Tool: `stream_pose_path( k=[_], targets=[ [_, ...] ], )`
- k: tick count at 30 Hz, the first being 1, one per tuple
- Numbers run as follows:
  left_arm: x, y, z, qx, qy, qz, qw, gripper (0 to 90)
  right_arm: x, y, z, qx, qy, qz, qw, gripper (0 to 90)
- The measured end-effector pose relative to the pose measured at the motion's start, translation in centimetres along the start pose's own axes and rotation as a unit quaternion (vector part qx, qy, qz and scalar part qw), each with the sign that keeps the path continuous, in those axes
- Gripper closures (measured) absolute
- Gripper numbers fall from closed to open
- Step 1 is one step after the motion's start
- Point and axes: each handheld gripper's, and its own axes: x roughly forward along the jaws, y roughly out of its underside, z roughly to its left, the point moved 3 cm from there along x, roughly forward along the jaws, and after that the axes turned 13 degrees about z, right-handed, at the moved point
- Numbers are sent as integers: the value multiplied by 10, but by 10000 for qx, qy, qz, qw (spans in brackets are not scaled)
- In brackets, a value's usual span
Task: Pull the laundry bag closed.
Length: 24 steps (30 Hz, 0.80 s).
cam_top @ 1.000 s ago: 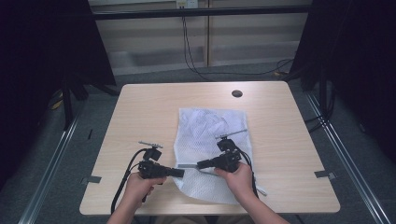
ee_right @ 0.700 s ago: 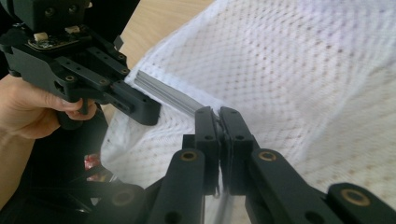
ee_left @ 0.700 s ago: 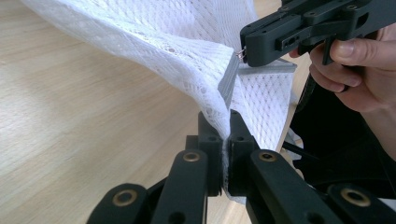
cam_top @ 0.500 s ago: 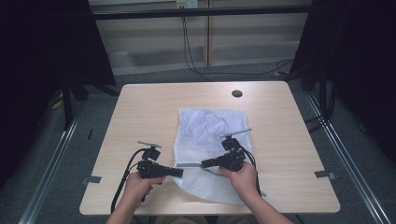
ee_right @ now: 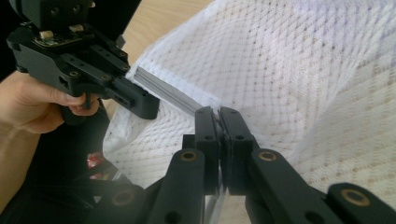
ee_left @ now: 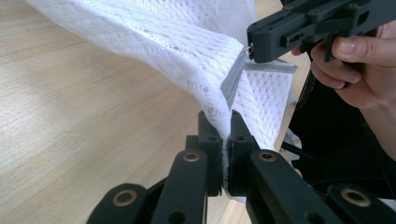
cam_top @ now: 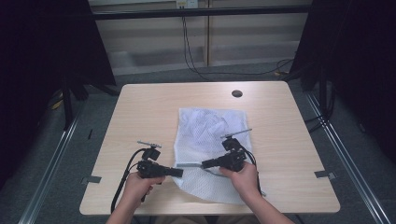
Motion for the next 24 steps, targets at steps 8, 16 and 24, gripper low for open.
stream_pose_path(
  k=[8,16,24],
  targets=[
    [-1,0,0,-36,53,-20,10000,880,-4,2,-4,31,-29,-34,10000,869],
    [-1,1,0,-31,58,0,10000,880,-5,2,-4,29,-52,-8,10000,869],
    [-2,1,2,-35,73,-26,10000,880,-9,5,-9,74,-12,-21,10000,870]
  ],
)
